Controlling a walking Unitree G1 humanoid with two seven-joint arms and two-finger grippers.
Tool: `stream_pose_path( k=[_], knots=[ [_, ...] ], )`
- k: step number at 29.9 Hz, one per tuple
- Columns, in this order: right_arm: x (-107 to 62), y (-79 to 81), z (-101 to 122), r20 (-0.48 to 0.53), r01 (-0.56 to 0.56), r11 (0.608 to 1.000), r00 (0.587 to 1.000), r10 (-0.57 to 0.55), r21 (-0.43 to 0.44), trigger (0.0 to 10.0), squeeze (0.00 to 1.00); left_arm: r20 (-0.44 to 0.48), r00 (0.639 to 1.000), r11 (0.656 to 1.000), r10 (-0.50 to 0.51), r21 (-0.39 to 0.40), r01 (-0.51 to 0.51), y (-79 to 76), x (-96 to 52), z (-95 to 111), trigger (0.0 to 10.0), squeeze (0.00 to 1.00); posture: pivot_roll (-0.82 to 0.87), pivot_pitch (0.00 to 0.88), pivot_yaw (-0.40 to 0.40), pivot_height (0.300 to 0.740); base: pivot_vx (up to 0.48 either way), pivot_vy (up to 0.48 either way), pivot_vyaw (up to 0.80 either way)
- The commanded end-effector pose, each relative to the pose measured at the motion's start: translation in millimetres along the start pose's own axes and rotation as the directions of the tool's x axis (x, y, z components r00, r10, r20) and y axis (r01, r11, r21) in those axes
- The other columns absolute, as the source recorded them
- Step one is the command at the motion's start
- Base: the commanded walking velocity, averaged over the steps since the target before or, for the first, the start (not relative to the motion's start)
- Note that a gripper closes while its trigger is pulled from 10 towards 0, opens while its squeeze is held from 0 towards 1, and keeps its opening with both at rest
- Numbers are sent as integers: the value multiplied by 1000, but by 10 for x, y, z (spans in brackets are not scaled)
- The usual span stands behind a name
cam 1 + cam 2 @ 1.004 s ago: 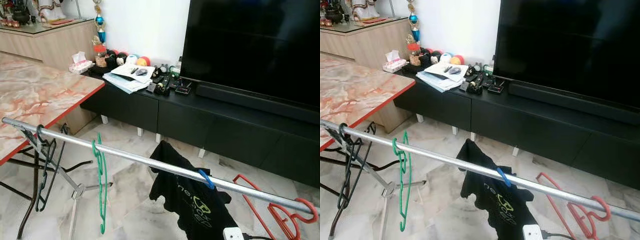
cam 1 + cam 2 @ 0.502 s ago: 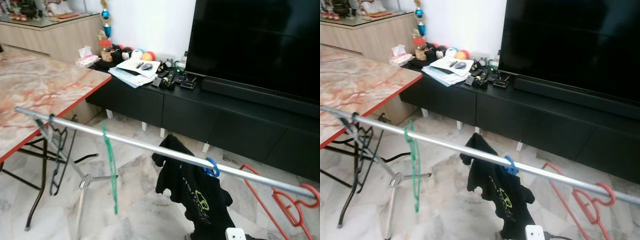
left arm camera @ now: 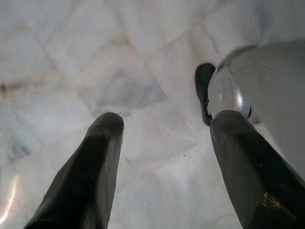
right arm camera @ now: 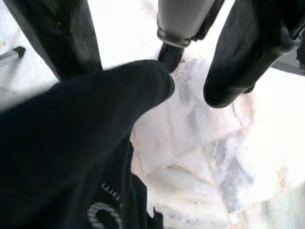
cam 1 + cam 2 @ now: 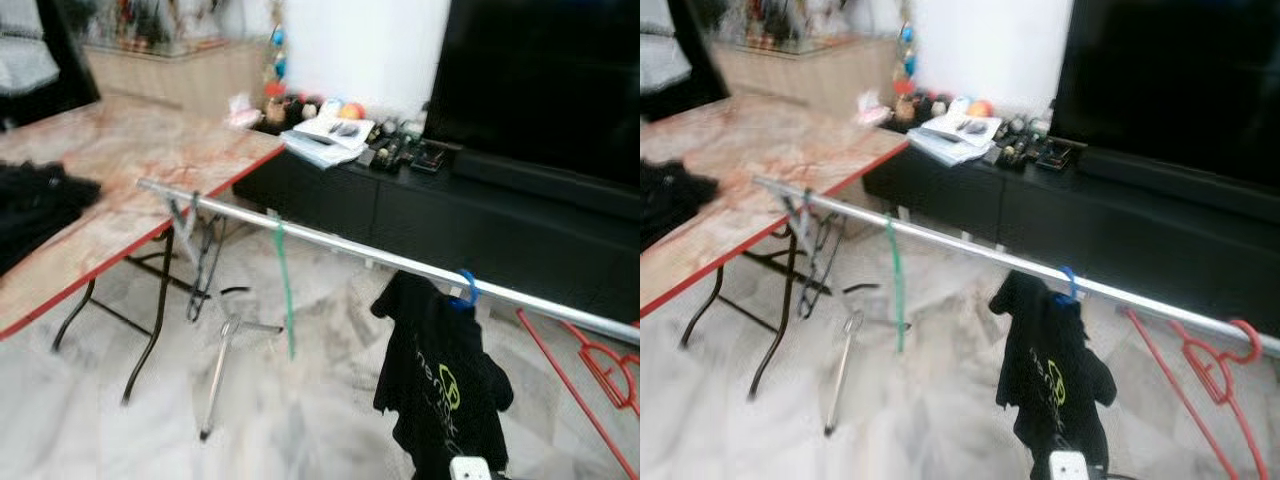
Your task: Hang hanger
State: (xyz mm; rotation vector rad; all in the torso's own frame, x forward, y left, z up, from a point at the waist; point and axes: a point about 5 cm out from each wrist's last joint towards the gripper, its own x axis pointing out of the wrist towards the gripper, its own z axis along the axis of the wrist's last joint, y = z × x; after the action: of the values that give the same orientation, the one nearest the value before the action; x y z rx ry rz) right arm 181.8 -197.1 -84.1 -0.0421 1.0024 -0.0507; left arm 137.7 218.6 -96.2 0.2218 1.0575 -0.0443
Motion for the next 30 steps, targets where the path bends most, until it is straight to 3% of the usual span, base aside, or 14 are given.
stream_pose_path(
  k=[1,7,30],
  knots=[
    [-1,-31,20,11,15,1000,1000,-15,23,10000,0,3,1000,1000,6,19,-6,17,7,35,10000,0,112,0,-2,740,0,0,0],
    [2,-17,17,-3,9,999,1000,-9,32,10000,0,-2,1000,1000,10,3,-10,41,1,12,10000,0,121,0,-2,740,0,0,0],
    [15,226,15,-13,-49,998,999,49,27,10000,0,-36,998,997,55,49,-54,297,-34,-31,10000,0,99,0,44,740,0,-31,-775]
  ],
)
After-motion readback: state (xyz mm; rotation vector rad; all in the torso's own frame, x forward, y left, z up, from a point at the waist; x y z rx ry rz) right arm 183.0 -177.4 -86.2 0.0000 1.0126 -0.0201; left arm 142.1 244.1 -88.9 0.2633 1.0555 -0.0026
